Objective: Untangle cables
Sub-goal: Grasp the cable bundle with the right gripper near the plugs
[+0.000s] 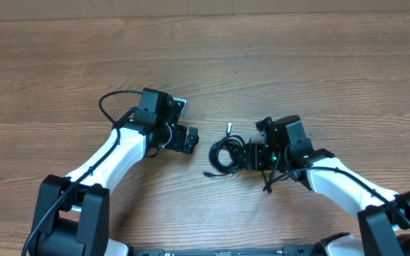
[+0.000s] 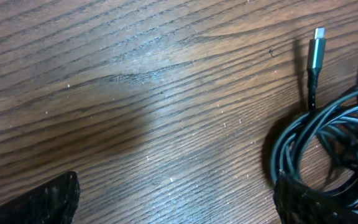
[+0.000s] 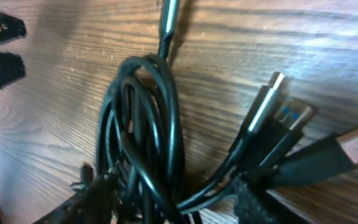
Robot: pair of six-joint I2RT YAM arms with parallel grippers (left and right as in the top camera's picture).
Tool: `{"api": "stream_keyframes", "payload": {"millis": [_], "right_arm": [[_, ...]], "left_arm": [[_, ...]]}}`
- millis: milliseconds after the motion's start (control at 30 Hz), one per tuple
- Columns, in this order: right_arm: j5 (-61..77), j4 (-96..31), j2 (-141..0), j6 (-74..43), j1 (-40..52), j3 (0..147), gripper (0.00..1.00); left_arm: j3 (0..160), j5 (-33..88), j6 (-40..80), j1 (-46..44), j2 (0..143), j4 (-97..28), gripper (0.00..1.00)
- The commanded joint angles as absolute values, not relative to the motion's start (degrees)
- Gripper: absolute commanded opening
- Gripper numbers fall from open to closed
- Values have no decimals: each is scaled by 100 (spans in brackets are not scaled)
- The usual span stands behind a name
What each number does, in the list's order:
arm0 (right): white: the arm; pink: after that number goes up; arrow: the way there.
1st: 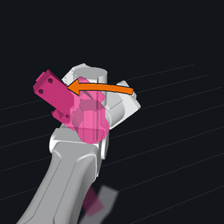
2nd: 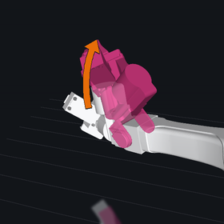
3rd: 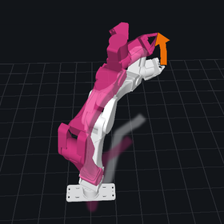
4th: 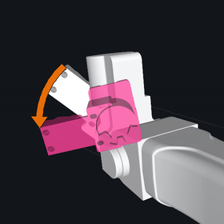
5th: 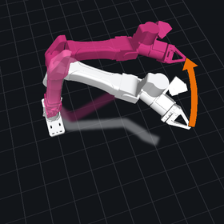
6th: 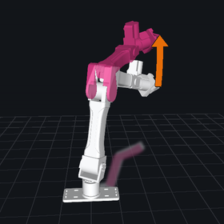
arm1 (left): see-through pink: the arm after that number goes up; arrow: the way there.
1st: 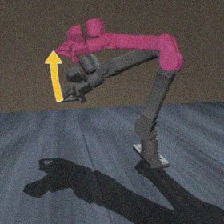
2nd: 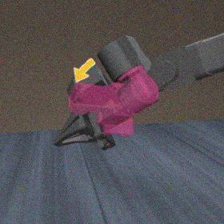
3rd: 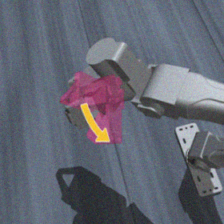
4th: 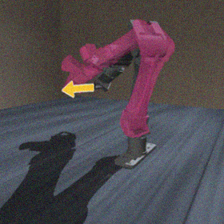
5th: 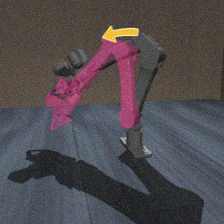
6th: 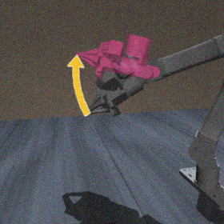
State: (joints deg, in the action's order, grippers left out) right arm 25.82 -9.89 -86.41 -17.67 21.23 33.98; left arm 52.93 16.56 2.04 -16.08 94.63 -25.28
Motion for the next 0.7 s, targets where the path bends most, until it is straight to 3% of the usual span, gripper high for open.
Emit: {"api": "stream_keyframes", "payload": {"millis": [0,33,67,100,300,533,667], "right_arm": [[2576,-921,-8691,-1754,2285,3483,44],[2576,-906,-8691,-1756,2309,3483,36],[2576,-897,-8691,-1758,2320,3483,16],[2578,-902,-8691,-1758,2318,3483,4],[2698,-847,-8691,-1769,2318,3485,4],[4668,-172,-8576,-668,2311,3590,4],[4919,-134,-8368,-513,2314,3691,4]], "left_arm": [[5415,1743,303,-1614,9345,-2508,99],[5415,1743,303,-1614,9345,-2506,100],[5415,1743,303,-1614,9345,-2508,100],[5415,1743,303,-1614,9345,-2508,100],[5415,1743,303,-1614,9345,-2506,100],[5417,1743,303,-1614,9345,-2506,100],[5417,1761,311,-1614,9345,-2510,100]]}}
